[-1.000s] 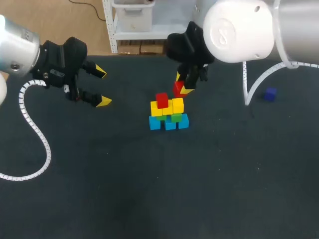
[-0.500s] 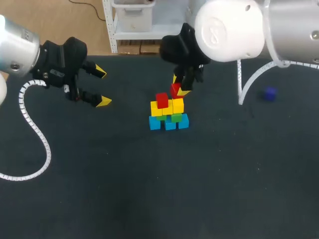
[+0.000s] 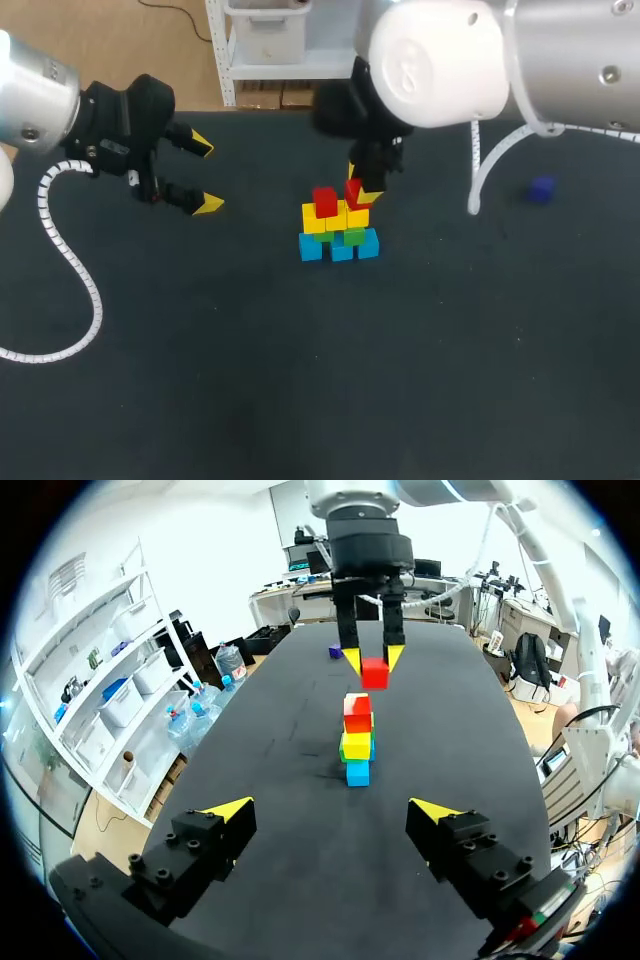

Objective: Place the blue cubes, place green cubes on the blue cubes, place the yellow cubes on the green cubes, then place the red cubes on the yellow cubes, and place purple cube on the red cubes.

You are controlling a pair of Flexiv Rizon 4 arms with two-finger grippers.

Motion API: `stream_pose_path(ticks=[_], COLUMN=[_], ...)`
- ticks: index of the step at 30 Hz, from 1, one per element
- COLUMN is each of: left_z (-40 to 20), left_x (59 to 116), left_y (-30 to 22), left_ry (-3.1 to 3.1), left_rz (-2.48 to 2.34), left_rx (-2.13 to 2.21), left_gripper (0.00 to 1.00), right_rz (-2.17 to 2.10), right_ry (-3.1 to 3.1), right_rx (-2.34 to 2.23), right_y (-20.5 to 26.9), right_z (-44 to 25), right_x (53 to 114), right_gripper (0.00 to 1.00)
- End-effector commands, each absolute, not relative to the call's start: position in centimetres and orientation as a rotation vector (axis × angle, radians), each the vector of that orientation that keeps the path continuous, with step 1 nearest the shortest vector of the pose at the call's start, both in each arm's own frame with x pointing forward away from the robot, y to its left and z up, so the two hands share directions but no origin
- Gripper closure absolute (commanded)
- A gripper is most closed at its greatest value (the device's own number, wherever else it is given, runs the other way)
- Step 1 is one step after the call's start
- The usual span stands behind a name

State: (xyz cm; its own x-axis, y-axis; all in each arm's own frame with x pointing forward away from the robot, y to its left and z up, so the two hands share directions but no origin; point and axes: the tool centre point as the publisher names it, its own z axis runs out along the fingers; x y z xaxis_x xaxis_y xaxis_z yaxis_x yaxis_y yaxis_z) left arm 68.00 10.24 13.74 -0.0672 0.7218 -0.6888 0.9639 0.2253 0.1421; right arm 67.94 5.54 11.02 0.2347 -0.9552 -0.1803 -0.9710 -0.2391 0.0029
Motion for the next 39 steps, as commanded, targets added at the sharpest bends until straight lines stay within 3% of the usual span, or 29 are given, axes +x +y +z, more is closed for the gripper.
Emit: stream_pose_path(ticks=[1,39], left_z=[13.6,13.6], left_x=[67.9,67.9], left_y=[10.4,10.4], left_ry=[1.838,1.838], left_rz=[-0.475,-0.475], left_rx=[1.552,1.552], left_gripper=[0.0,0.0], right_rz=[0.24,0.31], right_ry=[1.871,1.886], right_rx=[-2.381,-2.412], right_y=[5.6,6.2], right_z=[10.5,9.5], right_x=[68.2,68.2], right_gripper=[1.0,1.0])
